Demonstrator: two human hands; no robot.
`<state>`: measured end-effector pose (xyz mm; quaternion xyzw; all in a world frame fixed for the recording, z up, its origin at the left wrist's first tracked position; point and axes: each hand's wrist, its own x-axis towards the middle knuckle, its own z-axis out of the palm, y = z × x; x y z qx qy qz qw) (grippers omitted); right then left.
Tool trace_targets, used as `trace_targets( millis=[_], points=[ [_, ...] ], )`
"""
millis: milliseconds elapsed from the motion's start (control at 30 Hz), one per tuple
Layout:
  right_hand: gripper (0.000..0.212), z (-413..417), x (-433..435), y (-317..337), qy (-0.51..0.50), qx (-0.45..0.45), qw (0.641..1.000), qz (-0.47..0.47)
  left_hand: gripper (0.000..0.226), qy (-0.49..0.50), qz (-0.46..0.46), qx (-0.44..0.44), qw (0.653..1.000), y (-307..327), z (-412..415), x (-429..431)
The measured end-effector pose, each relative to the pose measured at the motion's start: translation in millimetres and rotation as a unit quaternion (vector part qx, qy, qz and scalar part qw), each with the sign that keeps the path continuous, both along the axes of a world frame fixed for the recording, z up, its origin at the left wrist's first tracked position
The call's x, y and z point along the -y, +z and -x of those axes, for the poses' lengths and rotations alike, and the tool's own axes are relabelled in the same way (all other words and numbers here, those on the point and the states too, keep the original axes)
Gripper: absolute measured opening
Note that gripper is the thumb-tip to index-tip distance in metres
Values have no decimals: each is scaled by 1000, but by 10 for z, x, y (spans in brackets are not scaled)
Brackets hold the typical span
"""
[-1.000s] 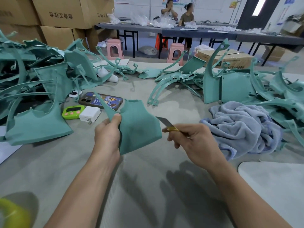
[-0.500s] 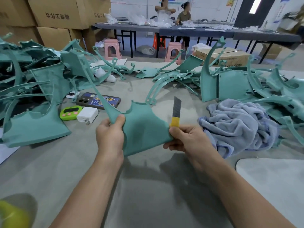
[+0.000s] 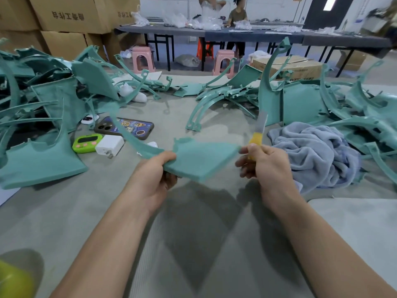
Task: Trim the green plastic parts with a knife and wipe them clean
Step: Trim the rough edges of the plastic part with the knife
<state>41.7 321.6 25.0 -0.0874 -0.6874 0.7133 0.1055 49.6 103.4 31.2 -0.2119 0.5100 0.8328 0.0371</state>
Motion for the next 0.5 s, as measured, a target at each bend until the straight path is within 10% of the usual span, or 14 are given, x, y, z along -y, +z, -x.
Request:
trace_targets(
  millis=[133,300,500],
  points=[
    [25,-152,73,90,38,-163,980,-110,14,71,-106,-4,992,8,46,-4],
    [38,-383,335,-5,226,-153,895,-352,14,61,-151,-2,987,-8,66,21],
    [29,-190,278,-88,69,-104,909,-397,20,6,-209,25,977,-16,87,69]
  ],
)
